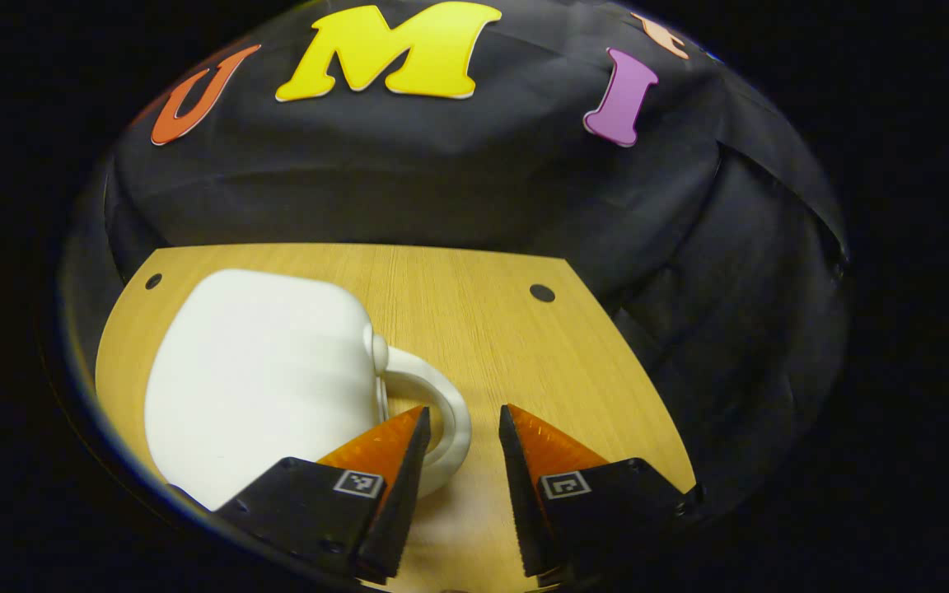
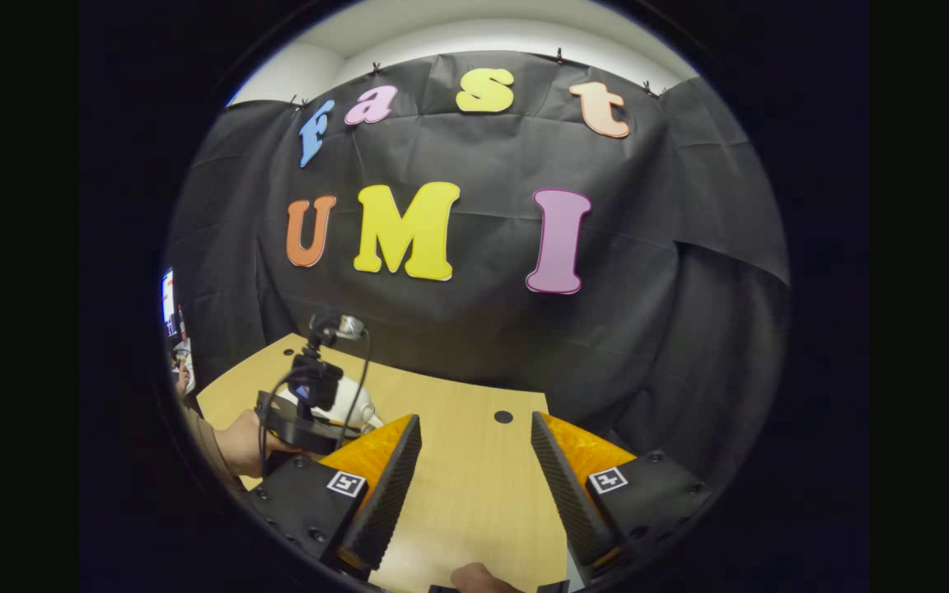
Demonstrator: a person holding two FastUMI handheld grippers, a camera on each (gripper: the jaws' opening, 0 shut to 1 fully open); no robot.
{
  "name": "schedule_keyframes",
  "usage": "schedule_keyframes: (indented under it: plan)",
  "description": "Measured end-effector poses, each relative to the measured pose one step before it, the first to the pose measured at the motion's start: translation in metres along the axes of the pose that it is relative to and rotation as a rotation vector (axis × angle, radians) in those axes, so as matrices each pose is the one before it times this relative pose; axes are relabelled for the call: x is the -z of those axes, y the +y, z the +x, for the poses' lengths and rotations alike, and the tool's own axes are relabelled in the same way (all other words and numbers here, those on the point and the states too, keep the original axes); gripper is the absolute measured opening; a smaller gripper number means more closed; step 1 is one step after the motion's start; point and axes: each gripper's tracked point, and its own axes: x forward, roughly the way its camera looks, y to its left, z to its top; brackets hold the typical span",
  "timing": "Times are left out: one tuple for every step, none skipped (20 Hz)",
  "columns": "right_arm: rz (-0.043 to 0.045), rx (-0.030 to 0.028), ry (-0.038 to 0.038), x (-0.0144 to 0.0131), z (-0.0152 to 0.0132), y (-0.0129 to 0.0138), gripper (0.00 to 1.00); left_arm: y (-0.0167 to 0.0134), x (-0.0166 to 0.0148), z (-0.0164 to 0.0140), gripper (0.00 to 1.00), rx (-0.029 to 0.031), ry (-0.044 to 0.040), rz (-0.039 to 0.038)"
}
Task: First open the suitcase, pack the skin care products into it, and then close the suitcase.
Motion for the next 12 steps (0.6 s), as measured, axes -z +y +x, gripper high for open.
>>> schedule_keyframes:
  plan:
    - [-0.00063, -0.00196, 0.00347, 0.00091, 0.0022, 0.00554, 0.8, 0.00247, -0.01482, -0.01223, 0.64, 0.00026, -0.03706, 0.01014]
    - [-0.00097, -0.0033, 0.00157, -0.00051, 0.00273, 0.00719, 0.8, 0.00241, -0.01457, -0.01284, 0.83, -0.00193, -0.03989, 0.01494]
    - [-0.00045, -0.00137, -0.00078, -0.00187, 0.0029, 0.00767, 0.79, 0.00576, -0.0156, -0.0129, 0.88, -0.01269, -0.04672, 0.02143]
    - [0.00126, -0.0013, -0.00368, -0.00239, 0.00204, 0.00804, 0.77, 0.00774, -0.01849, -0.01359, 0.93, -0.0223, -0.04919, 0.02655]
    - [0.00225, -0.00202, -0.00587, -0.00386, 0.00231, 0.00931, 0.79, 0.00928, -0.01855, -0.01316, 0.94, -0.02299, -0.05041, 0.02577]
    - [0.00011, 0.00229, -0.01061, -0.00385, 0.00257, 0.00966, 0.79, 0.01076, -0.01824, -0.01356, 0.97, -0.0307, -0.05103, 0.02587]
    - [0.00282, 0.0026, -0.01378, -0.00669, 0.00339, 0.00936, 0.8, 0.01211, -0.01714, -0.01237, 0.98, -0.03246, -0.05017, 0.02471]
    - [0.00232, 0.00091, -0.01837, -0.00626, 0.00234, 0.01164, 0.79, 0.01162, -0.01521, -0.01102, 0.98, -0.02695, -0.04504, 0.01743]
    - [0.00084, 0.00704, -0.01855, -0.00744, 0.00243, 0.01074, 0.79, 0.00772, -0.01067, -0.01161, 0.98, -0.01769, -0.02883, 0.01619]
    - [-0.00623, 0.01164, -0.02299, -0.00737, 0.00214, 0.00921, 0.8, 0.01296, -0.00951, -0.01074, 0.98, -0.03704, -0.0237, 0.01403]
    - [-0.009, 0.01778, -0.02875, -0.00936, 0.00155, 0.00793, 0.77, 0.01591, -0.00646, -0.01096, 0.98, -0.04134, -0.02897, 0.01302]
    - [-0.0044, 0.00724, -0.0255, -0.00822, 0.00168, 0.0101, 0.8, 0.01486, -0.00686, -0.01137, 0.98, -0.02346, -0.0289, 0.00125]
